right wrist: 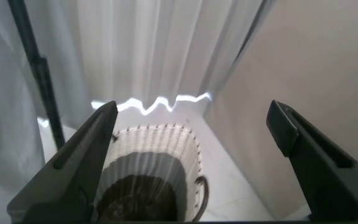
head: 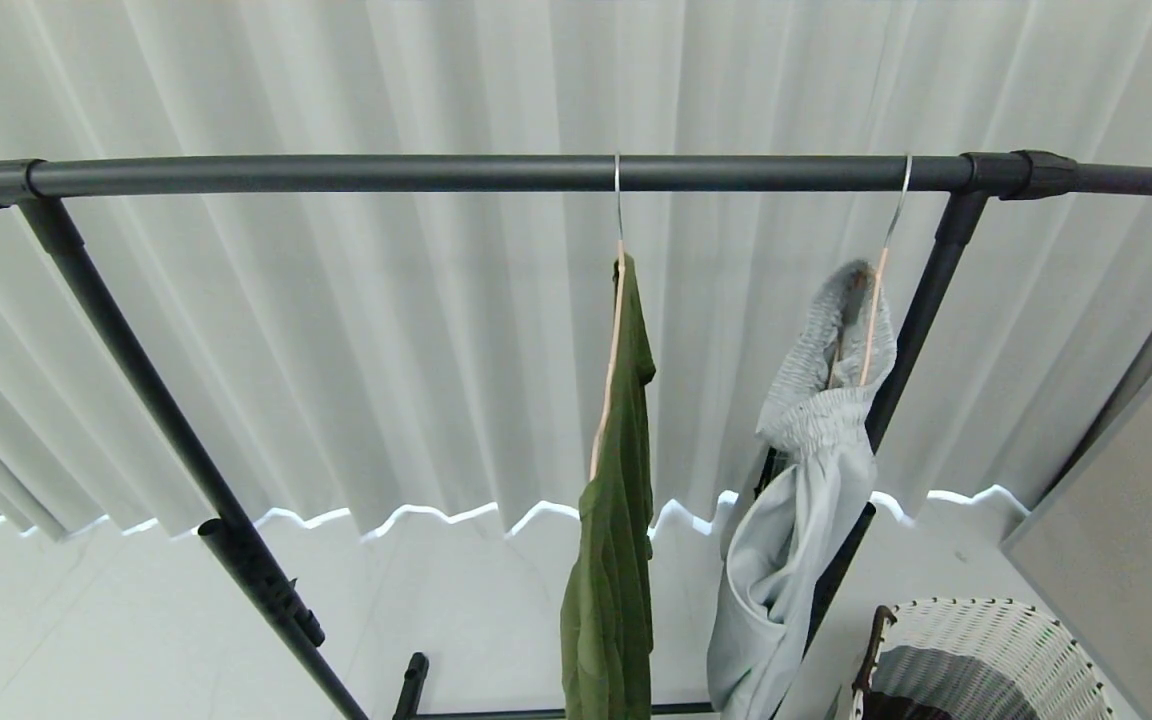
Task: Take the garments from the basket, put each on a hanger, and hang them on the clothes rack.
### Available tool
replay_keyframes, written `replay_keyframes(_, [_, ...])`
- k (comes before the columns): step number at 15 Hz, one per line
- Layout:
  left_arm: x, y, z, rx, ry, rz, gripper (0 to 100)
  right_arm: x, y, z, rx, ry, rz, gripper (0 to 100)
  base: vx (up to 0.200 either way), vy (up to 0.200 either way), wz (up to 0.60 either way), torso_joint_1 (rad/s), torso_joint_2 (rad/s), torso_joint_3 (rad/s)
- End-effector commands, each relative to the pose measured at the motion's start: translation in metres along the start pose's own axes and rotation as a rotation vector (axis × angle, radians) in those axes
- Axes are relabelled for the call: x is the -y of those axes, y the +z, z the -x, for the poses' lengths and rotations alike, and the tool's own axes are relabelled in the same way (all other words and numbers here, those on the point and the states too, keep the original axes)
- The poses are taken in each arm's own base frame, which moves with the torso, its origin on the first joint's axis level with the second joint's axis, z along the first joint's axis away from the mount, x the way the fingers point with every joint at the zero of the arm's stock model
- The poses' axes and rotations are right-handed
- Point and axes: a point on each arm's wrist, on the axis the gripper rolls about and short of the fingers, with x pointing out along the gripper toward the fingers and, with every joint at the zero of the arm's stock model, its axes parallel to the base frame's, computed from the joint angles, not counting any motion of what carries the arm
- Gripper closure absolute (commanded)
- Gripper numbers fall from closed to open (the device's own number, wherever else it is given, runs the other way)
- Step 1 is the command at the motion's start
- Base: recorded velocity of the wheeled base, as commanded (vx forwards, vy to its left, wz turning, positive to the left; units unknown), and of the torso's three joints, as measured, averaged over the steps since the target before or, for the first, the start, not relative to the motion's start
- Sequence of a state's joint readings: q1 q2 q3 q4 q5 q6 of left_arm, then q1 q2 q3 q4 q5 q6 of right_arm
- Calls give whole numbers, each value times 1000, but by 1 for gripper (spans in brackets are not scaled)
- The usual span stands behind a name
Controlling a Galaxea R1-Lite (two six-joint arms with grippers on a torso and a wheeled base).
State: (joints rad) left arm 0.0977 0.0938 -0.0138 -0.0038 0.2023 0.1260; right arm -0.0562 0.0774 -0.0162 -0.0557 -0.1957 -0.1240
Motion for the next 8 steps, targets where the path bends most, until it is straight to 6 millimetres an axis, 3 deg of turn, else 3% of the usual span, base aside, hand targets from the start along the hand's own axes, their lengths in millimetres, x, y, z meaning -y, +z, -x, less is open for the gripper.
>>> replay_keyframes(1, [0, -1, -1, 8, -6, 3, 0, -1, -4, -1, -18, 4, -5, 0, 0, 0, 0, 0, 0, 0])
replay_keyframes(8, [7, -5, 0, 13, -328, -2, 0, -4, -6, -1, -26, 146, -67, 0, 0, 0, 0, 0, 0, 0])
